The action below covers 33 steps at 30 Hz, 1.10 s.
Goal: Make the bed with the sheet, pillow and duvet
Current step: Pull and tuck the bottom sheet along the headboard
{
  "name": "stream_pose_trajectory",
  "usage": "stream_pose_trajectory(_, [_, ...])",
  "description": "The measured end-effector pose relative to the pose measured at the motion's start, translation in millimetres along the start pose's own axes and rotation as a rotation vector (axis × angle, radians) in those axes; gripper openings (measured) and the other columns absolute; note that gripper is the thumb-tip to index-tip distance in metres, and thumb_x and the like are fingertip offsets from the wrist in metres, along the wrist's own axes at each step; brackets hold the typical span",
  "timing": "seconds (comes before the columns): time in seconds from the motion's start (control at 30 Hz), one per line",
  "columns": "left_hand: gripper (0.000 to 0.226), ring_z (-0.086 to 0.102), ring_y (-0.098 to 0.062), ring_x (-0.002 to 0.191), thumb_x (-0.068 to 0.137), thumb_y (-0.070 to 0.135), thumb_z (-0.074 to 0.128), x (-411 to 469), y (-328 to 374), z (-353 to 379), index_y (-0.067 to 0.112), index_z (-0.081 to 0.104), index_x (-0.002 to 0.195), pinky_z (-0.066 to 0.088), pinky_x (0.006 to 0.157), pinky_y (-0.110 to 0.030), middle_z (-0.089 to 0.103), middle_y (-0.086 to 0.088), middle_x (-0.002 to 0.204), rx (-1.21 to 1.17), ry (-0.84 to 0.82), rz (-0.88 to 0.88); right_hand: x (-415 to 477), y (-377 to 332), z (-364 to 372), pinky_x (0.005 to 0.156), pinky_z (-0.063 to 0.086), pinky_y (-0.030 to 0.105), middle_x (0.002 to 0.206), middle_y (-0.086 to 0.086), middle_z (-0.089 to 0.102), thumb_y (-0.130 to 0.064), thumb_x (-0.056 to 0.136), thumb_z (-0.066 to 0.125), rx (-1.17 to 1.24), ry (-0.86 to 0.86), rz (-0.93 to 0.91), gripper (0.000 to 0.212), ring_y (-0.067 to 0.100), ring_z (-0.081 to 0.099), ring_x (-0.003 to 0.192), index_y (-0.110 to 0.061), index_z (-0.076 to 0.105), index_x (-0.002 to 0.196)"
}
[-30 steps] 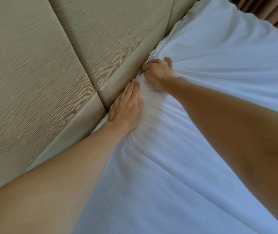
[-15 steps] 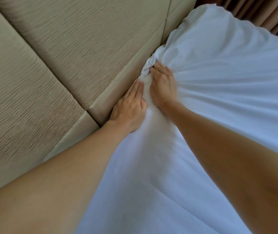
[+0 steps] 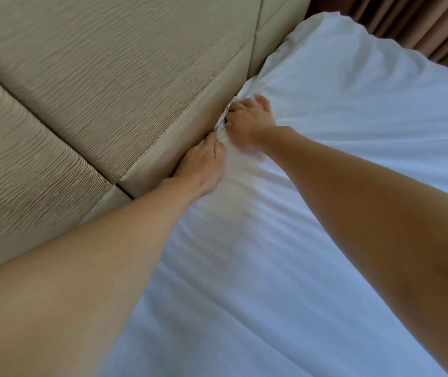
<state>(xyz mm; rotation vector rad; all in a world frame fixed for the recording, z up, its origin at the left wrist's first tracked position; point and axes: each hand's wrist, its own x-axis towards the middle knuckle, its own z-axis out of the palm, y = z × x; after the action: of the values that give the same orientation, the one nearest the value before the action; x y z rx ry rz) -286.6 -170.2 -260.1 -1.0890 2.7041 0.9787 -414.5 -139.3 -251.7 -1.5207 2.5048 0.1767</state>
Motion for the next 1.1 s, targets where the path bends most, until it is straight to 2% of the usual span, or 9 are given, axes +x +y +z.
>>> stream_pose_trajectory(0.1, [0.044, 0.051, -0.033, 0.117, 0.099, 0.022, 0.021, -9.9, 0.4, 8.9, 0.004, 0.041, 0.133, 0.038, 0.092, -0.039, 0.051, -0.016, 0.132, 0.046, 0.219, 0.062, -8.9, 0.8, 11.2, 0.116, 0.007, 0.039, 0.138, 0.004, 0.046, -0.016, 0.099, 0.026, 0.119, 0.191, -0.044, 0.040, 0.023, 0.034, 0.133, -0.009, 0.054, 0.127])
stream_pose_trajectory(0.2, [0.054, 0.054, -0.032, 0.120, 0.093, 0.019, 0.019, -8.5, -6.8, 15.7, -0.003, 0.041, 0.137, 0.045, 0.098, -0.038, 0.046, -0.016, 0.140, 0.113, 0.358, 0.294, -20.0, -0.6, 24.2, 0.098, 0.035, 0.030, 0.118, 0.014, 0.060, -0.001, 0.087, 0.034, 0.505, 0.532, -0.023, 0.036, 0.030, 0.054, 0.111, 0.002, 0.063, 0.108])
stream_pose_trajectory(0.3, [0.057, 0.030, -0.017, 0.141, 0.091, 0.017, 0.018, 2.2, -6.8, 11.8, -0.002, 0.029, 0.144, 0.021, 0.114, -0.020, 0.023, -0.008, 0.155, 0.150, 0.283, 0.358, -17.0, 0.6, 26.7, 0.077, 0.042, 0.030, 0.098, 0.015, 0.065, 0.004, 0.075, 0.034, 0.638, 0.672, 0.010, 0.031, 0.031, 0.059, 0.091, 0.006, 0.063, 0.087])
stream_pose_trajectory(0.4, [0.052, 0.020, -0.011, 0.144, 0.097, 0.008, 0.028, 7.5, -3.9, 10.8, 0.005, 0.020, 0.148, 0.017, 0.114, -0.019, 0.011, 0.000, 0.159, 0.114, 0.214, 0.287, -8.0, 3.5, 28.7, 0.084, 0.047, 0.038, 0.094, 0.012, 0.068, 0.002, 0.075, 0.038, 0.519, 0.644, -0.042, 0.028, 0.030, 0.061, 0.095, 0.001, 0.065, 0.082])
stream_pose_trajectory(0.57, [0.051, 0.021, -0.013, 0.144, 0.097, 0.013, 0.025, 18.1, -0.4, 9.0, 0.008, 0.025, 0.148, 0.016, 0.112, -0.018, 0.016, -0.002, 0.158, 0.043, 0.106, 0.224, -4.2, 9.5, 24.7, 0.106, 0.015, 0.025, 0.141, -0.005, 0.048, -0.011, 0.093, 0.034, 0.261, 0.396, 0.009, 0.041, 0.011, 0.028, 0.139, -0.015, 0.056, 0.126])
stream_pose_trajectory(0.7, [0.067, 0.039, -0.024, 0.134, 0.082, 0.025, 0.015, 23.0, 4.2, 4.8, 0.003, 0.039, 0.140, 0.029, 0.108, -0.030, 0.039, -0.011, 0.148, 0.035, 0.096, 0.208, 2.8, 8.1, 11.9, 0.108, 0.015, 0.030, 0.140, -0.002, 0.048, -0.013, 0.094, 0.034, 0.206, 0.255, 0.047, 0.039, 0.013, 0.026, 0.139, -0.014, 0.055, 0.127])
stream_pose_trajectory(0.8, [0.049, 0.045, -0.034, 0.124, 0.096, 0.017, 0.019, 28.3, 9.9, 3.4, -0.005, 0.044, 0.132, 0.031, 0.100, -0.036, 0.046, -0.020, 0.138, 0.081, 0.055, 0.139, 2.6, 10.5, 3.9, 0.108, 0.016, 0.031, 0.139, 0.001, 0.048, -0.013, 0.093, 0.033, 0.224, 0.183, 0.044, 0.038, 0.016, 0.029, 0.137, -0.015, 0.054, 0.125])
stream_pose_trajectory(0.97, [0.037, 0.047, -0.032, 0.120, 0.102, 0.024, 0.023, 18.7, 19.7, 7.2, 0.003, 0.039, 0.128, 0.035, 0.094, -0.038, 0.047, -0.016, 0.132, 0.107, 0.123, 0.052, -48.7, -1.6, 10.3, 0.115, 0.006, 0.031, 0.149, 0.008, 0.033, -0.014, 0.097, 0.022, 0.173, 0.332, 0.083, 0.046, 0.020, 0.022, 0.143, -0.008, 0.036, 0.140])
stream_pose_trajectory(1.1, [0.046, 0.021, -0.024, 0.143, 0.101, 0.009, 0.023, 1.2, 21.2, 5.8, 0.004, 0.019, 0.146, 0.018, 0.114, -0.029, 0.020, -0.014, 0.154, 0.174, 0.334, 0.174, -103.5, -3.9, 1.1, 0.117, -0.007, 0.036, 0.157, 0.008, 0.017, 0.003, 0.079, 0.008, 0.152, 0.462, 0.203, 0.069, 0.021, 0.007, 0.147, -0.006, 0.023, 0.146])
